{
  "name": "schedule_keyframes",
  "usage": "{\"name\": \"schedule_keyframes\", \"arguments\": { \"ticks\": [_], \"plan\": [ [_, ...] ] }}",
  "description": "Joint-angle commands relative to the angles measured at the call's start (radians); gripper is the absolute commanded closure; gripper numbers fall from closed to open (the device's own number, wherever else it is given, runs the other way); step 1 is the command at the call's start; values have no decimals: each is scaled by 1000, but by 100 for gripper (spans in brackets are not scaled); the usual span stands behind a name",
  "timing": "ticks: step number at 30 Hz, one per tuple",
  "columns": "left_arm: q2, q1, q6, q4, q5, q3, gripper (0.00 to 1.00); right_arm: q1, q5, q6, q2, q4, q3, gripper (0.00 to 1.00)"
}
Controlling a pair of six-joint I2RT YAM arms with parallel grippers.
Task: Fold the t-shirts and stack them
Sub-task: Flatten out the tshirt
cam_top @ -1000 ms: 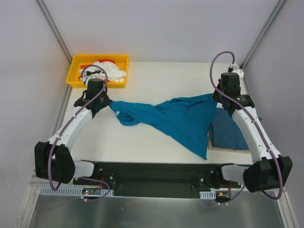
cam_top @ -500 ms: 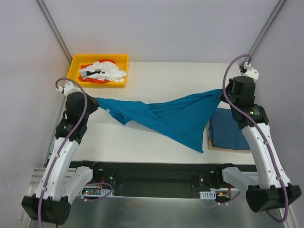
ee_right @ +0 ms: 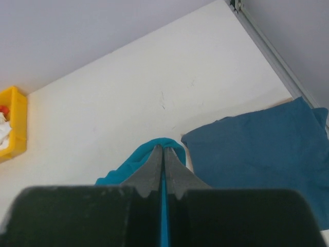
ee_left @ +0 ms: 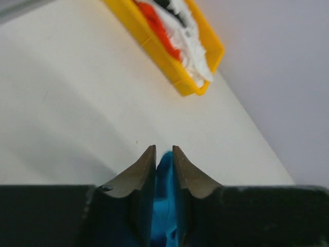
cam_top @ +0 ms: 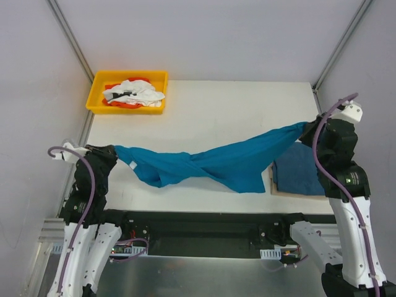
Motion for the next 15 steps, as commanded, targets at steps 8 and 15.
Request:
{"name": "schedule_keyframes", "arguments": {
  "ticks": [8, 15],
  "plan": [
    [304, 9, -100, -206, 32, -12, 1, -7, -40, 34, 311, -5, -67, 100],
    [646, -133, 65, -43, 374, 169, 1, -7, -62, 29, 322, 15, -89, 99]
  ]
}}
